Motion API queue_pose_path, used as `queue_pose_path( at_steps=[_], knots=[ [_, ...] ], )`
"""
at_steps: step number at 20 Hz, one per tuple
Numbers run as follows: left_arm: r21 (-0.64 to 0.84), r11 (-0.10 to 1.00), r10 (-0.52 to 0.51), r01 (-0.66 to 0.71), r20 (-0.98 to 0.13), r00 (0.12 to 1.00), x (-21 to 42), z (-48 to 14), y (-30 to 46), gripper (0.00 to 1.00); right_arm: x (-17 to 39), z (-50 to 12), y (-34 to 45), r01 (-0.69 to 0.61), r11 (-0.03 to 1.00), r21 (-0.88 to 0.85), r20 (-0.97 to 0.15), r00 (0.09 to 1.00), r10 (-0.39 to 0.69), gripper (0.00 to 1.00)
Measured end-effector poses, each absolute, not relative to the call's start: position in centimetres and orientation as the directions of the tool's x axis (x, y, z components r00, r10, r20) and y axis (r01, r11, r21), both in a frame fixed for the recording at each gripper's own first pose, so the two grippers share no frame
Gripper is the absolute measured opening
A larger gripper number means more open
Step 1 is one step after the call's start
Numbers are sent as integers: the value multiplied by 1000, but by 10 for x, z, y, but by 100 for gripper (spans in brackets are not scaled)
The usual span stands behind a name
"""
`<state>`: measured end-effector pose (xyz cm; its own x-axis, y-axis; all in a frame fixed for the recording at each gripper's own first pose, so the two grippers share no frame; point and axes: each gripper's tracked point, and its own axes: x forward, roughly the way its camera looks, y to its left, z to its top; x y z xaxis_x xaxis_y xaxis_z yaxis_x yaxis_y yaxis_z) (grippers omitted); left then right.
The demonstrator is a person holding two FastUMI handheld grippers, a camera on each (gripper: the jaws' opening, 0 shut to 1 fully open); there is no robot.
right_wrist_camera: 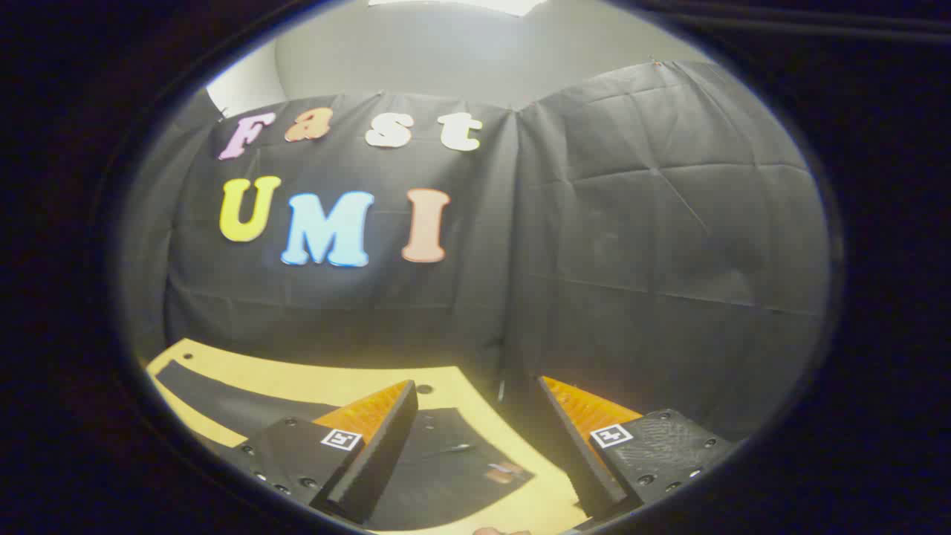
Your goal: Grasp the waist and the cuffs of the jeans and fold them to make the two legs overlap; first hold the waist and fold one-third of the jeans toward the cuffs, then hold the cuffs and fold the remaining one-third in the same direction to finish folding.
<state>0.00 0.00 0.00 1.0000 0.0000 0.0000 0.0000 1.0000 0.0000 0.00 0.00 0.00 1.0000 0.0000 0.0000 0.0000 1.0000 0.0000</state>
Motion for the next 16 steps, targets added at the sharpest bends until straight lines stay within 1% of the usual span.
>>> queue_pose_path(
  at_steps=[1,3,6,8,10,12,14,16],
  knots=[
    [4,1000,-15,15,0,1000,9,5,21,94,-10,7,22,-17,1000,-15,7,1000,17,95],
    [-29,1000,-7,6,-35,999,22,-4,59,93,-19,13,50,-55,997,-46,3,998,55,95],
    [-150,984,78,-94,-110,991,25,-26,101,93,-19,18,64,-78,996,-30,-23,997,78,94],
    [-226,959,127,-171,-194,973,18,-55,118,94,-12,13,67,-83,997,9,-57,995,83,94],
    [-249,938,171,-242,-276,946,13,-83,134,94,-7,4,64,-73,997,27,-82,994,75,94],
    [-237,925,206,-296,-343,917,8,-111,150,94,1,-10,60,-58,997,41,-124,990,62,94],
    [-236,916,214,-324,-395,893,4,-130,159,94,13,-26,56,-33,998,57,-177,983,43,95],
    [-260,891,207,-371,-494,844,-2,-163,160,95,26,-56,49,-12,994,106,-282,959,41,95]
  ],
)
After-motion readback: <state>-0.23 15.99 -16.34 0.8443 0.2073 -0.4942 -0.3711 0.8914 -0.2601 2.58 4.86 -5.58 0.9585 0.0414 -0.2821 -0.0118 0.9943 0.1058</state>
